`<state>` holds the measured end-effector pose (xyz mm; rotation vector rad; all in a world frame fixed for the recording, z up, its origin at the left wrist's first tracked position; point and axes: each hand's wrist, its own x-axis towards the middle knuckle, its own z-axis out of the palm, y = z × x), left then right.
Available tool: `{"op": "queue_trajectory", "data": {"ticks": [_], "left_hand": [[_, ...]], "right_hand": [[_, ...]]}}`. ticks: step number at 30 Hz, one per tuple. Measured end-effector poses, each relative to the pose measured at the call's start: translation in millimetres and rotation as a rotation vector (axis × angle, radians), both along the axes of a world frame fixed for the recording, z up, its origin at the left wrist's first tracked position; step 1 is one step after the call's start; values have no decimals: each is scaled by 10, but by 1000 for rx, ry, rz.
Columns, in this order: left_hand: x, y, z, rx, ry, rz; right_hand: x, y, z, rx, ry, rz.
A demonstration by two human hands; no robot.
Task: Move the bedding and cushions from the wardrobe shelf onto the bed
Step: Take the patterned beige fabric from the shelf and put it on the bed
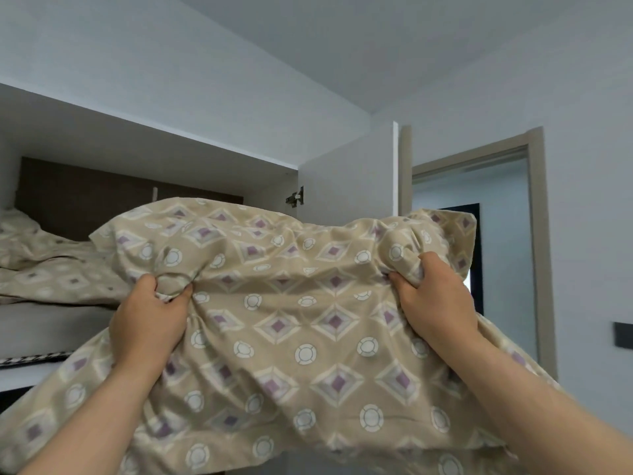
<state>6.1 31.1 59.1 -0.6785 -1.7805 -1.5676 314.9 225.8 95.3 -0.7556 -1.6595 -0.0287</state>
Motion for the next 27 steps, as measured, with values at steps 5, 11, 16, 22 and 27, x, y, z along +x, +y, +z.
{"op": "queue_trajectory", "data": {"ticks": [5,11,16,22,27], "left_hand": [[1010,395,-77,5,31,-161],[2351,1112,-72,4,69,-420],[3449,1741,-154,1,95,-696],[4844,2495,-410,-85,109,-1034],[5901,2847,-700,-173,131,-1258]], "right_hand": [[1283,-126,-136,3,25,-171],[2883,-374,-225,-3,55,-448],[3996,-642,-366,-24,79,-698],[5067,-1001,-667,-83,104,-1025],[5666,-1359,-990,-171,135,-1254]]}}
